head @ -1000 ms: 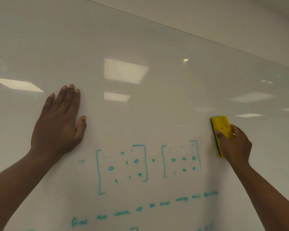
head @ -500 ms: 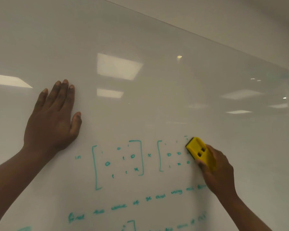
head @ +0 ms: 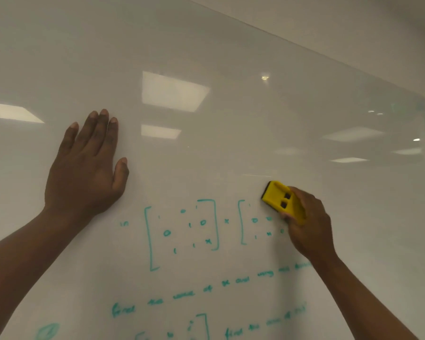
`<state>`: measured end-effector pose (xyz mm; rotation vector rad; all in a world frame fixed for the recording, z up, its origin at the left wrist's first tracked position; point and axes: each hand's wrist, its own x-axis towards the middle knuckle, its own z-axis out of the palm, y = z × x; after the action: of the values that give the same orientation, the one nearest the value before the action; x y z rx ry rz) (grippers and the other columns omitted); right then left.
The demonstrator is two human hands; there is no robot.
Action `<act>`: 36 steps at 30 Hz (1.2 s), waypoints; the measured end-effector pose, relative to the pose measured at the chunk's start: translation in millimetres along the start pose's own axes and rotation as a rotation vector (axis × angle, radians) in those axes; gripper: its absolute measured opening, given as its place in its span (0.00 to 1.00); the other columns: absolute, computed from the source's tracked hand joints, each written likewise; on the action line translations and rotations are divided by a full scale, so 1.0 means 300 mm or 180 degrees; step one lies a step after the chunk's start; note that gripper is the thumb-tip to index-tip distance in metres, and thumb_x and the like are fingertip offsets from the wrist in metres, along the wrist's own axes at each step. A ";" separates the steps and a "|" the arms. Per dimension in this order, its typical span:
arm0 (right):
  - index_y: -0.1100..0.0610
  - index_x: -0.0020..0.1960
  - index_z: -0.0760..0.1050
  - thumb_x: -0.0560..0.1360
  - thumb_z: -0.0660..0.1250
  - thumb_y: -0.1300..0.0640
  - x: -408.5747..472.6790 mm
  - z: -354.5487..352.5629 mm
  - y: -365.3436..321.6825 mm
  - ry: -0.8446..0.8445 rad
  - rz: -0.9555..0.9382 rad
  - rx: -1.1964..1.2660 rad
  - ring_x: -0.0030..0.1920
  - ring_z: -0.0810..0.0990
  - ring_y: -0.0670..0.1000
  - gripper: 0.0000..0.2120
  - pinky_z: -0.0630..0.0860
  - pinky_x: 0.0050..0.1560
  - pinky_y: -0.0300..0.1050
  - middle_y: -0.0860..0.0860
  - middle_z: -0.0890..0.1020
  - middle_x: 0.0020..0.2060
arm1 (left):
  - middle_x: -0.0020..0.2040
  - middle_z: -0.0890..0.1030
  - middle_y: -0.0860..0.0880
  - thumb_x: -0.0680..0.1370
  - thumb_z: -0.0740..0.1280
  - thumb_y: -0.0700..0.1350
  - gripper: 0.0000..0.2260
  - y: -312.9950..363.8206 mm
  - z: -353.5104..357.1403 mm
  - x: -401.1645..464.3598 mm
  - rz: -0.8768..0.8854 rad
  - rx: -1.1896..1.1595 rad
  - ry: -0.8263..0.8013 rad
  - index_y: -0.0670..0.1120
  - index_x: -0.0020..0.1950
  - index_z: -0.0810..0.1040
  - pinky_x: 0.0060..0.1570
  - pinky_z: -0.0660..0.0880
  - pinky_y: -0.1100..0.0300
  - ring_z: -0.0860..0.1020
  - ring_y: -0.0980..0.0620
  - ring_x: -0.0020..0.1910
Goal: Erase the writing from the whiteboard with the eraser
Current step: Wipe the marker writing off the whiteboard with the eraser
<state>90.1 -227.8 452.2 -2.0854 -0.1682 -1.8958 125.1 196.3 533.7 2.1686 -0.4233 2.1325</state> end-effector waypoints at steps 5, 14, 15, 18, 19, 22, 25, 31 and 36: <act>0.51 0.66 0.71 0.67 0.71 0.55 -0.218 -0.026 0.066 -0.0370 -0.0342 0.0230 0.59 0.73 0.48 0.27 0.72 0.58 0.47 0.43 0.75 0.59 | 0.79 0.59 0.38 0.78 0.51 0.52 0.31 0.002 -0.001 0.002 0.0003 0.0010 -0.0006 0.38 0.79 0.57 0.78 0.52 0.43 0.56 0.42 0.80; 0.50 0.66 0.71 0.68 0.74 0.60 0.021 -0.035 0.018 -0.0108 0.0706 0.0006 0.58 0.76 0.57 0.28 0.68 0.55 0.46 0.52 0.78 0.59 | 0.80 0.58 0.38 0.78 0.52 0.51 0.32 0.006 -0.014 0.000 -0.0002 0.0008 -0.0076 0.37 0.79 0.56 0.78 0.52 0.43 0.56 0.42 0.80; 0.50 0.66 0.71 0.68 0.74 0.60 0.028 -0.022 -0.010 -0.0085 0.0671 0.0052 0.58 0.76 0.57 0.28 0.67 0.54 0.44 0.52 0.78 0.58 | 0.80 0.57 0.38 0.78 0.52 0.51 0.32 0.003 -0.016 0.000 -0.0005 -0.0008 -0.0084 0.37 0.79 0.56 0.78 0.52 0.43 0.55 0.42 0.80; 0.51 0.65 0.72 0.66 0.76 0.61 -0.026 0.007 -0.075 -0.0117 0.0361 0.0094 0.56 0.75 0.53 0.30 0.64 0.53 0.36 0.51 0.78 0.57 | 0.80 0.57 0.38 0.78 0.52 0.51 0.32 0.005 -0.017 -0.001 -0.0004 -0.0038 -0.0095 0.37 0.79 0.56 0.78 0.52 0.43 0.55 0.42 0.80; 0.52 0.65 0.72 0.65 0.76 0.61 -0.063 0.014 -0.087 -0.0167 0.0227 0.0114 0.55 0.74 0.50 0.30 0.63 0.53 0.32 0.48 0.78 0.56 | 0.80 0.58 0.38 0.78 0.52 0.51 0.32 0.003 -0.017 -0.001 -0.0002 -0.0034 -0.0090 0.37 0.79 0.56 0.78 0.52 0.43 0.55 0.42 0.80; 0.49 0.63 0.73 0.62 0.74 0.54 -0.178 0.008 -0.077 -0.0393 0.0072 0.0189 0.54 0.71 0.41 0.29 0.62 0.54 0.25 0.40 0.75 0.55 | 0.79 0.58 0.37 0.78 0.52 0.50 0.32 0.001 -0.018 -0.001 0.0017 -0.0036 -0.0089 0.37 0.79 0.57 0.78 0.53 0.42 0.56 0.41 0.80; 0.47 0.63 0.73 0.62 0.74 0.54 -0.226 -0.013 -0.024 -0.0388 0.0216 0.0171 0.54 0.74 0.45 0.29 0.64 0.53 0.27 0.41 0.76 0.54 | 0.80 0.57 0.38 0.78 0.52 0.51 0.32 0.004 -0.022 -0.002 -0.0019 -0.0049 -0.0134 0.37 0.79 0.56 0.79 0.52 0.43 0.55 0.42 0.80; 0.51 0.67 0.70 0.71 0.71 0.49 -0.075 0.022 -0.080 0.0150 0.0967 0.0094 0.59 0.75 0.56 0.26 0.65 0.54 0.41 0.53 0.77 0.59 | 0.80 0.57 0.38 0.78 0.52 0.50 0.32 0.006 -0.027 -0.001 -0.0005 -0.0051 -0.0142 0.37 0.79 0.55 0.79 0.51 0.43 0.54 0.42 0.80; 0.54 0.69 0.69 0.73 0.69 0.47 -0.104 0.074 -0.210 0.0119 0.0573 0.0153 0.58 0.74 0.55 0.26 0.66 0.54 0.41 0.54 0.76 0.59 | 0.80 0.56 0.38 0.78 0.52 0.51 0.32 0.002 -0.029 -0.002 0.0007 -0.0078 -0.0174 0.37 0.80 0.55 0.79 0.50 0.44 0.53 0.43 0.81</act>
<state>89.1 -157.7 429.5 -1.9613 -0.0166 -1.8046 116.5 197.8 533.1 2.2184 -0.4536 2.0622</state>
